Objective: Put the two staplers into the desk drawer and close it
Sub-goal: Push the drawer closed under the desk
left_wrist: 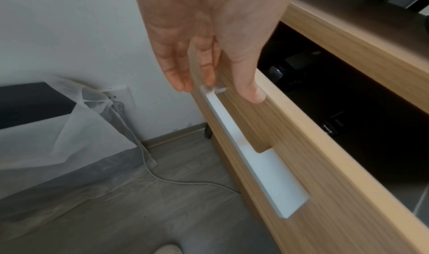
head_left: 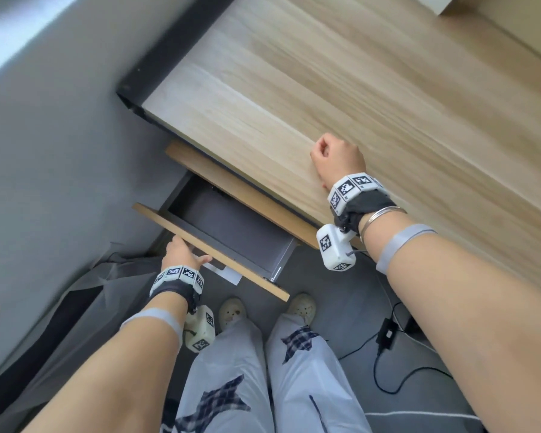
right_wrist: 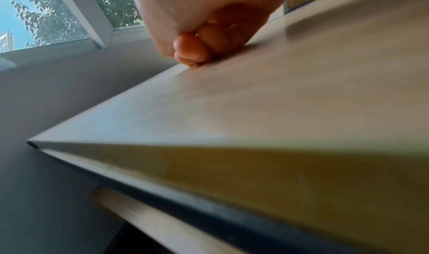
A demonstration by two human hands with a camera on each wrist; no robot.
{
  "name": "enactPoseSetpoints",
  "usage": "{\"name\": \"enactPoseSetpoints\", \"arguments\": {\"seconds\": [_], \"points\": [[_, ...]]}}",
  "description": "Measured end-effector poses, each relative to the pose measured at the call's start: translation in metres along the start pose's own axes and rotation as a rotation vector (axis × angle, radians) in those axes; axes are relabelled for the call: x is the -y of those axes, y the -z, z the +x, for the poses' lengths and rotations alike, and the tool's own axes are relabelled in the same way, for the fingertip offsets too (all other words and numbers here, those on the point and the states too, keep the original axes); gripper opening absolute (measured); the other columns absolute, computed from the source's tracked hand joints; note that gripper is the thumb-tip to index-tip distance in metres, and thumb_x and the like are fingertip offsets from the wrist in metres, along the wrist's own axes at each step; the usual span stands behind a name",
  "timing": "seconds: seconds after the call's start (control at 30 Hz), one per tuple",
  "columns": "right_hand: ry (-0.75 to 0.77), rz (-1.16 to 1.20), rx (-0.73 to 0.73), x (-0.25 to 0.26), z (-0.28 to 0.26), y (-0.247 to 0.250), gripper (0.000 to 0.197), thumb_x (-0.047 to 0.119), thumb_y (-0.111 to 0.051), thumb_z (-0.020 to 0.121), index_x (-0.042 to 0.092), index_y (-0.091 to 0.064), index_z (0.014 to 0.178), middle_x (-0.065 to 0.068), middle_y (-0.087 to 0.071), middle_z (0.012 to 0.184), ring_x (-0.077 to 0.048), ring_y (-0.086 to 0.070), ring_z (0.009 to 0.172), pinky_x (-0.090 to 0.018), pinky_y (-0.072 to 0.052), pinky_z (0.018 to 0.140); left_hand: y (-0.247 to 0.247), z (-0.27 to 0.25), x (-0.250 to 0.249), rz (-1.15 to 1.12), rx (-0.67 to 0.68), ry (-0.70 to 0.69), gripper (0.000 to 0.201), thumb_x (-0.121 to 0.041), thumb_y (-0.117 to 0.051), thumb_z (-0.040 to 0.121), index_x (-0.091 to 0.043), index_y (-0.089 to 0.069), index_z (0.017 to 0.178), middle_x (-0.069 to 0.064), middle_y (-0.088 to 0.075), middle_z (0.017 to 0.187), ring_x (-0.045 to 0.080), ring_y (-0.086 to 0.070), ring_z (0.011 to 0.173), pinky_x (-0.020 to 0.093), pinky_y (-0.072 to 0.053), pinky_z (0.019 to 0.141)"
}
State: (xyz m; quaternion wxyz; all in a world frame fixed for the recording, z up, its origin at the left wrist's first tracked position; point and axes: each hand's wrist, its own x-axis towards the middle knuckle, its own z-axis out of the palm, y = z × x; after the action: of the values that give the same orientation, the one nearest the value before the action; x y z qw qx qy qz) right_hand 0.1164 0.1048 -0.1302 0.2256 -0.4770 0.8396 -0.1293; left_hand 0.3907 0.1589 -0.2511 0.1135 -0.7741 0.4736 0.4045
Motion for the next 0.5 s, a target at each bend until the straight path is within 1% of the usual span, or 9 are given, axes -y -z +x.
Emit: {"name": "enactPoseSetpoints", "arguments": {"seconds": [0.07,0.1,0.13,0.2,0.23,0.33,0.43,0.5], "points": [[-0.012,0.018,0.000,0.000,0.002,0.000,0.020,0.027,-0.042,0.088,0.025,-0.052,0.071,-0.014,-0.073,0.076,-0.038,-0.070,0.073,-0.044,-0.059,0.071,0.000,0.007,-0.010,0.023,-0.005,-0.005,0.084,-0.033,-0.078,0.070,-0.002,-0.033,0.134,0.021,-0.038,0.141,0.040,-0.053,0.119,0.051,-0.047,0.097],[-0.016,0.027,-0.005,-0.001,0.003,0.000,0.020,0.028,-0.042,0.088,0.026,-0.052,0.071,-0.014,-0.074,0.075,-0.037,-0.070,0.072,-0.043,-0.059,0.071,0.001,0.010,-0.015,0.021,0.019,0.000,0.088,-0.035,-0.078,0.070,-0.003,-0.030,0.137,0.021,-0.033,0.144,0.040,-0.052,0.121,0.051,-0.046,0.098],[-0.021,0.038,-0.012,-0.001,0.004,-0.001,0.021,0.028,-0.042,0.088,0.025,-0.051,0.068,-0.013,-0.073,0.073,-0.036,-0.070,0.071,-0.042,-0.059,0.071,0.001,0.013,-0.020,0.012,0.052,0.010,0.091,-0.036,-0.077,0.071,-0.004,-0.026,0.140,0.021,-0.033,0.145,0.041,-0.051,0.123,0.051,-0.045,0.098],[-0.028,0.050,-0.024,-0.003,0.005,-0.002,0.025,0.028,-0.043,0.087,0.025,-0.047,0.063,-0.012,-0.073,0.070,-0.035,-0.070,0.069,-0.040,-0.059,0.071,0.000,0.018,-0.029,-0.002,0.113,0.019,0.094,-0.036,-0.076,0.073,-0.006,-0.020,0.143,0.023,-0.040,0.143,0.041,-0.049,0.124,0.051,-0.044,0.099],[-0.031,0.054,-0.025,-0.004,0.005,-0.003,0.025,0.028,-0.044,0.087,0.025,-0.047,0.063,-0.011,-0.072,0.069,-0.035,-0.069,0.068,-0.040,-0.059,0.070,-0.001,0.019,-0.034,-0.009,0.135,0.021,0.094,-0.035,-0.075,0.074,-0.006,-0.019,0.143,0.023,-0.044,0.141,0.041,-0.050,0.125,0.050,-0.044,0.100],[-0.040,0.074,-0.030,-0.004,0.005,-0.003,0.023,0.027,-0.044,0.087,0.024,-0.049,0.065,-0.010,-0.070,0.065,-0.033,-0.069,0.064,-0.039,-0.059,0.068,-0.008,0.023,-0.050,-0.048,0.159,0.033,0.080,-0.023,-0.074,0.078,-0.001,-0.027,0.139,0.020,-0.051,0.137,0.038,-0.050,0.126,0.047,-0.043,0.101],[-0.034,0.084,-0.041,-0.005,0.005,-0.004,0.021,0.026,-0.045,0.087,0.024,-0.050,0.067,-0.007,-0.065,0.061,-0.033,-0.069,0.064,-0.039,-0.059,0.067,-0.012,0.029,-0.062,-0.034,0.144,0.019,0.073,-0.013,-0.073,0.077,-0.002,-0.032,0.137,0.019,-0.052,0.136,0.037,-0.051,0.124,0.043,-0.044,0.100],[-0.026,0.091,-0.047,-0.006,0.006,-0.004,0.020,0.025,-0.046,0.088,0.024,-0.052,0.070,-0.008,-0.067,0.063,-0.033,-0.069,0.064,-0.040,-0.059,0.066,-0.016,0.036,-0.068,-0.003,0.122,-0.023,0.067,-0.009,-0.068,0.080,-0.003,-0.034,0.137,0.020,-0.054,0.133,0.038,-0.053,0.122,0.042,-0.045,0.098]]}}
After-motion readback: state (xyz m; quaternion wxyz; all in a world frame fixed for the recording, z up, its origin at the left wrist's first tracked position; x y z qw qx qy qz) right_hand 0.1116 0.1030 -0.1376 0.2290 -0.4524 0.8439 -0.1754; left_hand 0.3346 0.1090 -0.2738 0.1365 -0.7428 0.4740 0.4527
